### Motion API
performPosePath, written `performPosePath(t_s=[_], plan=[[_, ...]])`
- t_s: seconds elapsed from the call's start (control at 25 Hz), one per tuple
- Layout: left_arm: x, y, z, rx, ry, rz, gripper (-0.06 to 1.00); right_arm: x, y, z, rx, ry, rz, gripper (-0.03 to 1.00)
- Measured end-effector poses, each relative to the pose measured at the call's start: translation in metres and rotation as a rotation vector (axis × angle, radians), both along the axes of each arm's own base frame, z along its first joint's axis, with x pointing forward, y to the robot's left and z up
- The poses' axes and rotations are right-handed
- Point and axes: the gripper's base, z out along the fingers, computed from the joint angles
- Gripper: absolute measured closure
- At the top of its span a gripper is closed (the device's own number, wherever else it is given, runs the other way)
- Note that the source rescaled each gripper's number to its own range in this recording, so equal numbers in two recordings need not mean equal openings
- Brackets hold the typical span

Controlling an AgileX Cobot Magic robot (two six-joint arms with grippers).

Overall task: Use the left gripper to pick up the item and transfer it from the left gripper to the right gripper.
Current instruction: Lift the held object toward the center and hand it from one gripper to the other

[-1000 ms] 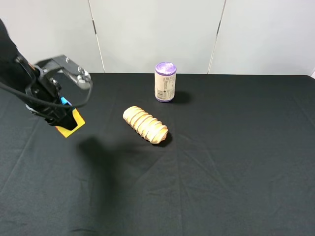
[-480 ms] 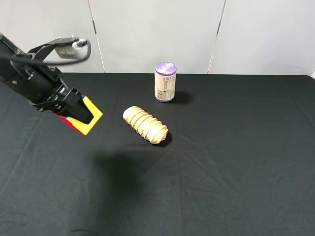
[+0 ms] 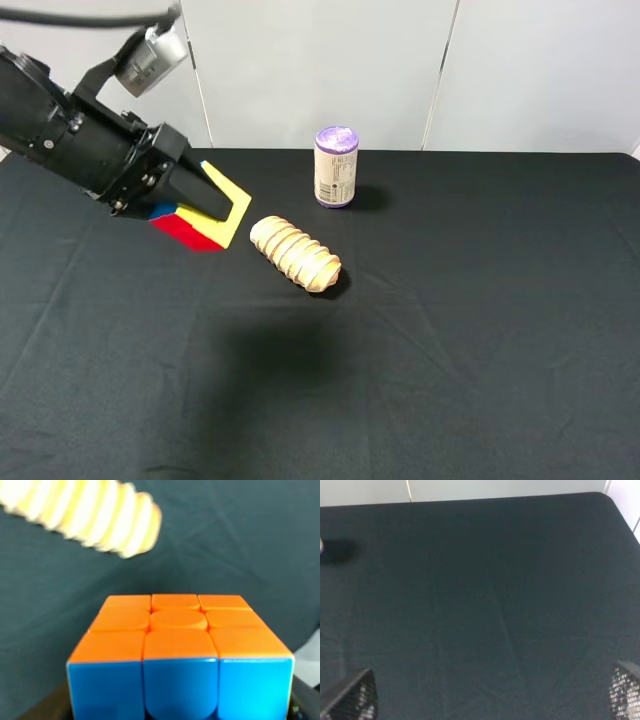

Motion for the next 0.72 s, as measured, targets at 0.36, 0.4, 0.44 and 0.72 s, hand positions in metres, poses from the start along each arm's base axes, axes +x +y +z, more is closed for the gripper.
performPosePath(t_s=[0.36,0.4,0.44,0.72], plan=[[-0.002,-0.016,0.012,-0.195,0.005,-0.011,0.94,0.001,0.000,0.000,0.001,0.005,0.001,-0.03],[-0.003,-0.019,0.013,-0.203,0.002,-0.026,0.94,0.003,0.000,0.000,0.001,0.014,0.006,-0.03],[-0.006,-0.024,0.013,-0.208,0.002,-0.045,0.94,0.005,0.000,0.000,-0.012,0.030,0.013,-0.03],[-0.018,-0.064,-0.008,-0.237,0.098,-0.162,0.94,0.035,0.015,0.022,0.010,0.070,0.234,-0.03]])
